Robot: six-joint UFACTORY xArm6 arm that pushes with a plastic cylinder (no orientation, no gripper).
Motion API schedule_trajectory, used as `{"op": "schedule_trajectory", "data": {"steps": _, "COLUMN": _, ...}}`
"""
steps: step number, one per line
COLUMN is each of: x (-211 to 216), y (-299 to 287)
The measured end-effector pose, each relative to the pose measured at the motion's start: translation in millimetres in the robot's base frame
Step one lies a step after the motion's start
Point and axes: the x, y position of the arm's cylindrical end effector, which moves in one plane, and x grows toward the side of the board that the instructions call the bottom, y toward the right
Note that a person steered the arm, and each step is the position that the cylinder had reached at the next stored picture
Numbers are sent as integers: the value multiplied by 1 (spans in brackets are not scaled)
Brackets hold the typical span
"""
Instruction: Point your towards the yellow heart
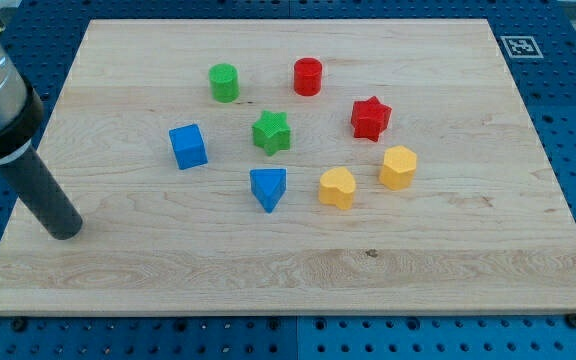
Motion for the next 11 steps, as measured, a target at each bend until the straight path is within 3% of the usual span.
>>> {"op": "schedule_trajectory", "data": {"steps": 1, "x": -15, "y": 22}}
{"op": "schedule_trajectory", "data": {"steps": 2, "x": -27, "y": 85}}
{"op": "schedule_trajectory", "data": {"steps": 5, "x": -23, "y": 114}}
{"op": "schedule_trajectory", "data": {"steps": 7, "x": -7, "y": 193}}
{"op": "schedule_trajectory", "data": {"steps": 8, "x": -7, "y": 193}}
{"op": "schedule_trajectory", "data": {"steps": 10, "x": -4, "y": 266}}
{"op": "schedule_trajectory", "data": {"steps": 11, "x": -8, "y": 274}}
